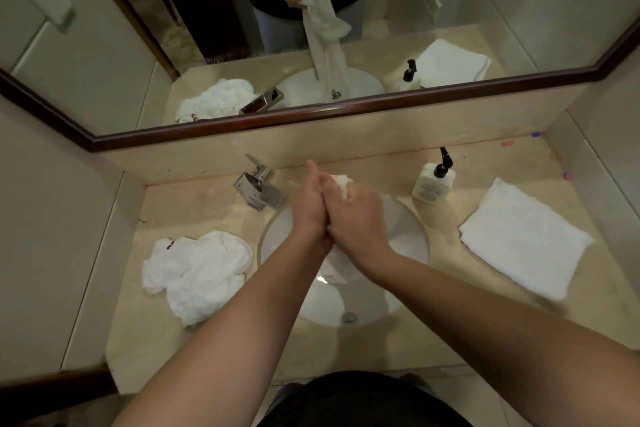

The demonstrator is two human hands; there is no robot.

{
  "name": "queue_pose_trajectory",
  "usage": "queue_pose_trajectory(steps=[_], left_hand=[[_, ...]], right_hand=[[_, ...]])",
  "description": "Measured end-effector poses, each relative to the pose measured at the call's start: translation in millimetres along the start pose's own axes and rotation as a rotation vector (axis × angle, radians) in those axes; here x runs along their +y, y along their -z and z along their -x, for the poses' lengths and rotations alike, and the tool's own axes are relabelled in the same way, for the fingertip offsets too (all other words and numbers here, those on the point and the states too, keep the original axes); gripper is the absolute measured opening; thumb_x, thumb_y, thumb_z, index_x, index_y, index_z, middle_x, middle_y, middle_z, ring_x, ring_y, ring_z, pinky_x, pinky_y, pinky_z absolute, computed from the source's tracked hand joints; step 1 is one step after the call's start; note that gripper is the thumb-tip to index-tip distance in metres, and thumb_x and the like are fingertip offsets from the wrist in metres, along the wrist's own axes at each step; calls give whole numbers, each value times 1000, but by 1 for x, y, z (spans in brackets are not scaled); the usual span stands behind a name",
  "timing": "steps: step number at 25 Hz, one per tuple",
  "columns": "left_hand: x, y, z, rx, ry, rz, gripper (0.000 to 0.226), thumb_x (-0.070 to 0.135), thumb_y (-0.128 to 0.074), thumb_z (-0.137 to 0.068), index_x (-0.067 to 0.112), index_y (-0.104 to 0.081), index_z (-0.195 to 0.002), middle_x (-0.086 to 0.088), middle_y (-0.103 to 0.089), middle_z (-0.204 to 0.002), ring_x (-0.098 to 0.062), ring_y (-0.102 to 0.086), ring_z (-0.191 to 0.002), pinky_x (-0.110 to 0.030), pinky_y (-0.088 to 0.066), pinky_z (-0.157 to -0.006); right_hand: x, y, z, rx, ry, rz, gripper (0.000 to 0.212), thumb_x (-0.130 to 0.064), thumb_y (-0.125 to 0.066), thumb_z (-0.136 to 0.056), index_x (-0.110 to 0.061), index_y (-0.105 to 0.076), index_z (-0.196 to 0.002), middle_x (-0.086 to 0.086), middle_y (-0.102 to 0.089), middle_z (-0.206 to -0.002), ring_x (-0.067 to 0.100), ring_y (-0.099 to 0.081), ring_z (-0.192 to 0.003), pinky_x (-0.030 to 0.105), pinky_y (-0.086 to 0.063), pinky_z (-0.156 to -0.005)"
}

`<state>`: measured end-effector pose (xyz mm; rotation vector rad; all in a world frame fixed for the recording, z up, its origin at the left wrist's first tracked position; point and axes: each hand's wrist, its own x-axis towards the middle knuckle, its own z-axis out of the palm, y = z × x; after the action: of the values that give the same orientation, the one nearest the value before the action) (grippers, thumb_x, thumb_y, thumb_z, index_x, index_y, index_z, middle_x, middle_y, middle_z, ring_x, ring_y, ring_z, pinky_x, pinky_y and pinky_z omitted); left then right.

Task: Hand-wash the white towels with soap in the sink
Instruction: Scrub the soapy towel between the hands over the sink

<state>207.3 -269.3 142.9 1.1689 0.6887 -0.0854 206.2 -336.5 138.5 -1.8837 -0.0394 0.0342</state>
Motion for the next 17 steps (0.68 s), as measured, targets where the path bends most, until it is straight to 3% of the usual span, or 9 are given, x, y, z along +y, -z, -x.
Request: queue_pose_trajectory(steps=[3, 4, 7, 9, 11, 14, 17], left_hand=[[-6, -8, 8, -87, 4, -128, 59, 56, -37, -102, 12, -75, -93, -9, -76, -88, -23, -74, -86, -36, -57, -80], [-5, -10, 6, -40, -4, -139, 58, 55, -38, -102, 11, -75, -93, -9, -76, -89, -23, -74, -86, -35, -57, -78], [-2, -11, -1, 64, 21, -58, 56, 62, -49, -95, 16, -66, -69, -5, -67, -72, -22, -65, -73, -34, -53, -68], [-4, -15, 4, 8, 17, -120, 58, 62, -46, -96, 15, -73, -74, -7, -73, -82, -24, -69, -81, -37, -55, -77], [-3, -22, 8, 18, -40, -217, 55, 55, -43, -101, 12, -77, -90, -7, -77, -90, -21, -73, -88, -37, -56, -83], [5, -20, 5, 67, -2, -92, 51, 53, -47, -100, 12, -68, -78, -2, -70, -70, -17, -67, -71, -29, -55, -65], [3, -21, 9, -27, 33, -121, 55, 55, -43, -101, 12, -74, -86, -7, -76, -83, -21, -72, -84, -33, -57, -76]], right_hand=[[7, 17, -19, 134, -29, 44, 51, -42, -49, -101, -20, -48, -55, -6, -47, -47, 5, -45, -43, 24, -33, -50], [7, 18, -18, 162, -47, 3, 49, -41, -49, -101, -21, -50, -57, -7, -49, -48, 5, -47, -44, 23, -34, -49], [8, 9, -1, 49, 3, 16, 47, -39, -49, -102, -22, -55, -58, -8, -53, -51, 4, -52, -47, 20, -38, -49], [9, 18, -16, 102, -48, 23, 51, -41, -49, -101, -22, -51, -54, -6, -51, -50, 10, -49, -47, 32, -40, -51], [7, 26, -26, 194, -133, -78, 52, -40, -51, -100, -18, -50, -54, 0, -52, -51, 14, -50, -48, 35, -41, -52], [2, 16, -2, 57, -59, -58, 48, -38, -51, -101, -13, -60, -61, 1, -58, -54, 15, -57, -52, 31, -46, -52], [0, 23, -21, 177, -138, -68, 50, -41, -51, -100, -12, -60, -61, 4, -61, -56, 18, -59, -53, 40, -49, -56]])
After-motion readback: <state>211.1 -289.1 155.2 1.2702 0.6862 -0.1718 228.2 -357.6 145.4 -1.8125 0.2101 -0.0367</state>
